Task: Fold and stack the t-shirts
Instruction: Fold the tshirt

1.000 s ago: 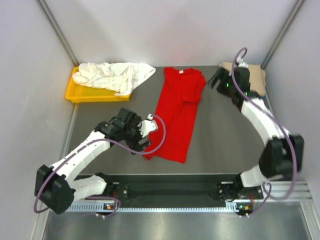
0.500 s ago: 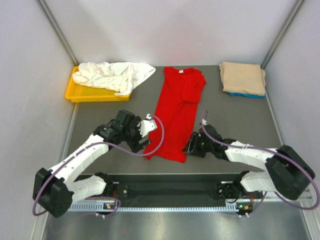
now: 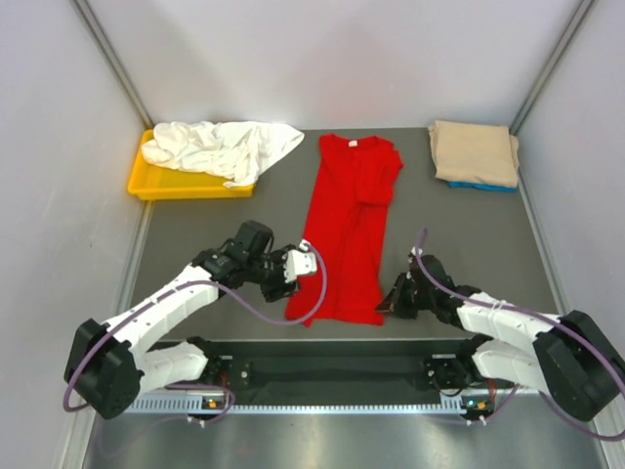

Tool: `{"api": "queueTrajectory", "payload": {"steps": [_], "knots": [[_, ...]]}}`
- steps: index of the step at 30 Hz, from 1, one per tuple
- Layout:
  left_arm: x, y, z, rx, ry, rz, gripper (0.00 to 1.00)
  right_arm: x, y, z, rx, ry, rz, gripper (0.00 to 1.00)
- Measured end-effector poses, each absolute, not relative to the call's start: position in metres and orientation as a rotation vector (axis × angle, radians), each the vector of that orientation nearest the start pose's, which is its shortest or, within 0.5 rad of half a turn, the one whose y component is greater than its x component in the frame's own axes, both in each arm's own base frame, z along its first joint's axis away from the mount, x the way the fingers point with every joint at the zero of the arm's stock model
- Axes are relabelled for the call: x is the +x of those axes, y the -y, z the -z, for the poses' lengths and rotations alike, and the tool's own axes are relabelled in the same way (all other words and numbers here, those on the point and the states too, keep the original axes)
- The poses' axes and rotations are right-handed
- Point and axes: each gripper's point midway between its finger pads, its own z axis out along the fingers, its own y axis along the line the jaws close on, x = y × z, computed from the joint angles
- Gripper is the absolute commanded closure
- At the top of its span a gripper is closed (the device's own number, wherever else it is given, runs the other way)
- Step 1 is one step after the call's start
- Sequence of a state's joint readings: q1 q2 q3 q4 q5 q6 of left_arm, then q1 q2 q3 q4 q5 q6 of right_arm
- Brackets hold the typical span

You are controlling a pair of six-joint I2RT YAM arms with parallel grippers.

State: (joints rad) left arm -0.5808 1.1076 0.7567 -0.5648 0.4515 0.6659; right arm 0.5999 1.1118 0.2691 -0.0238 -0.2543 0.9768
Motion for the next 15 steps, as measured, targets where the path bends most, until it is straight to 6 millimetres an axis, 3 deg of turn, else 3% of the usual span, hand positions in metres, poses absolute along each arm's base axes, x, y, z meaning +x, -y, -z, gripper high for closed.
{"api": "queueTrajectory", "payload": {"steps": [5,10,14,15], "knots": [[0.186,0.218,-0.092,1.827,-1.626,0.491,0.23,0.163,-0.187,-0.012,0.371,-2.672,-0.899,1.0],[0.176,0.22,-0.073,2.047,-1.413,0.385,0.17,0.165,-0.172,-0.012,0.342,-2.713,-0.833,0.99],[0.161,0.217,-0.053,2.191,-1.271,0.343,0.14,0.164,-0.169,-0.014,0.321,-2.727,-0.846,0.6],[0.157,0.215,-0.047,2.221,-1.241,0.339,0.13,0.164,-0.172,-0.016,0.315,-2.722,-0.871,0.55]]}}
